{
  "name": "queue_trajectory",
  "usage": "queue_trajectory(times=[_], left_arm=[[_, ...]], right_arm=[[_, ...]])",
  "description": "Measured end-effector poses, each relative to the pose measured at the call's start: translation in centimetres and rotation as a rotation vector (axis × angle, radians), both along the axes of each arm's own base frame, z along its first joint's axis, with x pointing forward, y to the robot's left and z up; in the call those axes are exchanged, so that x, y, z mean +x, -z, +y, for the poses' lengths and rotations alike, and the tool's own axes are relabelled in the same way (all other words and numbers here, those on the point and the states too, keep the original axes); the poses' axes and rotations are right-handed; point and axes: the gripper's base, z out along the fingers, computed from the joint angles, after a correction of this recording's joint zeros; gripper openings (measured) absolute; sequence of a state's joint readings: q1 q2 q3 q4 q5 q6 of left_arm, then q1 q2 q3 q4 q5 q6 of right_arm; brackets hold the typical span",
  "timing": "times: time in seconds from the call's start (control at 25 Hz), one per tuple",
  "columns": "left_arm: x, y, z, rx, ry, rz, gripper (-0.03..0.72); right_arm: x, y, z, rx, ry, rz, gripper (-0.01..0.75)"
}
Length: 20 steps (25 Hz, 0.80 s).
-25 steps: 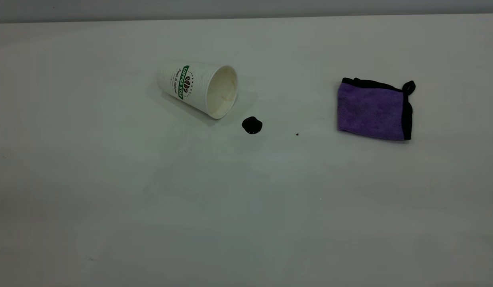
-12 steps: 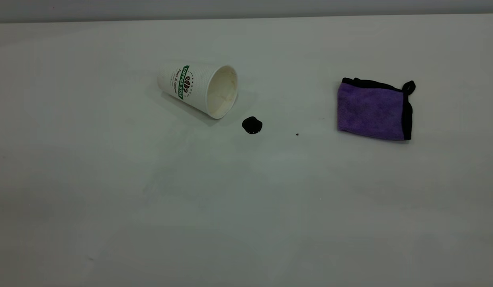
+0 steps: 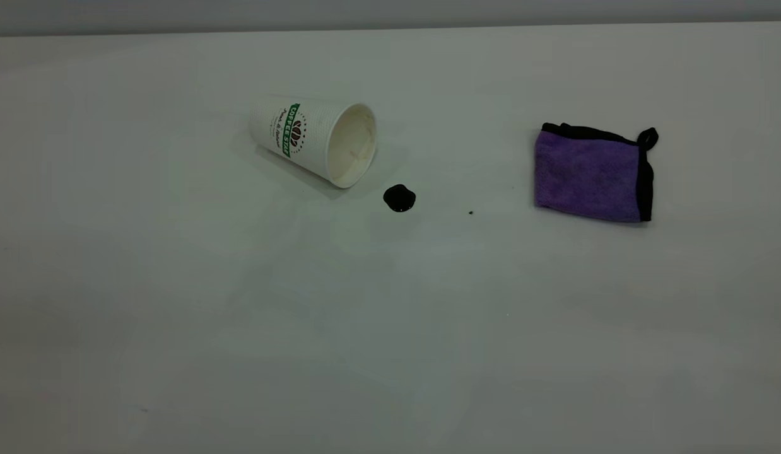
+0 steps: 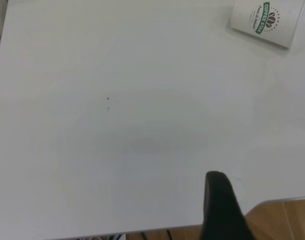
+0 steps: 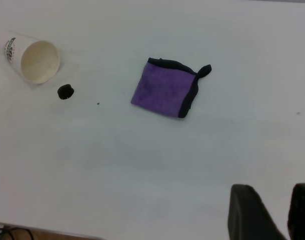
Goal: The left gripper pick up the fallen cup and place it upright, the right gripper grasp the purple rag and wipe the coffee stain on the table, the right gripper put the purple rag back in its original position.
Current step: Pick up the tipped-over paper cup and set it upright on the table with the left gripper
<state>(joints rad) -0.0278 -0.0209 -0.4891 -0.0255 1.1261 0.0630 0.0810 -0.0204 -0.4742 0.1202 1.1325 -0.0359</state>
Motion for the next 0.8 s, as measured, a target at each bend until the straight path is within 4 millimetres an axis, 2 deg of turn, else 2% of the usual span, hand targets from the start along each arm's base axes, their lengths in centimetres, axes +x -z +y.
queue_trajectory(times=[0.48, 0.6, 0.72, 0.8], left_arm=[[0.2, -0.4, 0.0, -0.011, -0.008, -0.009, 0.488], [1.7, -1.7, 0.0, -0.013, -0.011, 0.021, 0.547], [4.4, -2.6, -0.2, -0.023, -0.012, 0.076, 0.592], [6.6, -2.9, -0.3, -0.032, -0.009, 0.125, 0.596]], right_arm=[[0.0, 0.0, 0.0, 0.000, 0.000, 0.000, 0.239], [0.0, 0.0, 0.0, 0.000, 0.000, 0.000, 0.239], [0.0, 0.0, 0.0, 0.000, 0.000, 0.000, 0.239], [0.0, 0.0, 0.0, 0.000, 0.000, 0.000, 0.239]])
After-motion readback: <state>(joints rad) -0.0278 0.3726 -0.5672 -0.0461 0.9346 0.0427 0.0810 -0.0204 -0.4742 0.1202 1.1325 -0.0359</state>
